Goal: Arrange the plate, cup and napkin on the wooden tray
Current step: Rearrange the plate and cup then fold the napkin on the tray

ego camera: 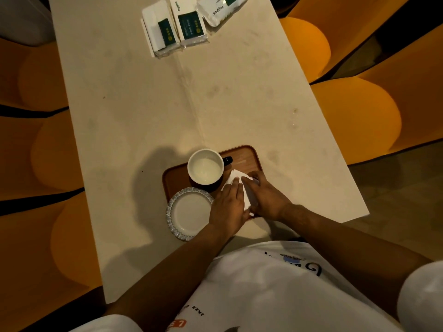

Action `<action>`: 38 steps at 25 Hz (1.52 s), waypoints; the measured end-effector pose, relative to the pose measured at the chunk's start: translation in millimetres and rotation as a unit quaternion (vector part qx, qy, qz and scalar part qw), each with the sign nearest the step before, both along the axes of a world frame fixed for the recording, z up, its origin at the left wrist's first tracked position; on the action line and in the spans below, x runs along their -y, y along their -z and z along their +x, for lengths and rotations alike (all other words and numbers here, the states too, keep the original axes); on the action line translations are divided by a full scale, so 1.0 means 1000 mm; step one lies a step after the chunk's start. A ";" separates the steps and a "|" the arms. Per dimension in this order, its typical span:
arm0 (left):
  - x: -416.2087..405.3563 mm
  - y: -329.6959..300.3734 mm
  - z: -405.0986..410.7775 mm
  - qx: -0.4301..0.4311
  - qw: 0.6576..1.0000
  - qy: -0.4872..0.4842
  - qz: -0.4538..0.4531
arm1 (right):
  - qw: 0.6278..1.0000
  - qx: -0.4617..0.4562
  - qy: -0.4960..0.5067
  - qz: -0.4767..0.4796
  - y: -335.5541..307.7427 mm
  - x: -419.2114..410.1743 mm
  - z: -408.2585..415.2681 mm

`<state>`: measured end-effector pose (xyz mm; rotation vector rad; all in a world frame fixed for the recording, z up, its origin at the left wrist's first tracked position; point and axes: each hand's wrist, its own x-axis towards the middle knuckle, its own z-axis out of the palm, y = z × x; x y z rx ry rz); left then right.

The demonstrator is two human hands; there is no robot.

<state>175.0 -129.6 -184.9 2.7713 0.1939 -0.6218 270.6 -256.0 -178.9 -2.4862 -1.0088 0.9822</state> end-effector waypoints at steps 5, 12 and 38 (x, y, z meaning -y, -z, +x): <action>0.000 0.002 0.001 -0.011 1.000 0.007 0.005 | 1.000 0.008 -0.021 -0.008 0.003 -0.001 0.001; 0.004 0.004 0.003 -0.017 1.000 0.002 0.017 | 1.000 -0.001 -0.019 -0.011 0.012 -0.003 0.002; -0.008 -0.003 -0.018 0.038 0.997 -0.067 -0.011 | 0.989 0.067 0.129 0.036 0.011 0.026 -0.031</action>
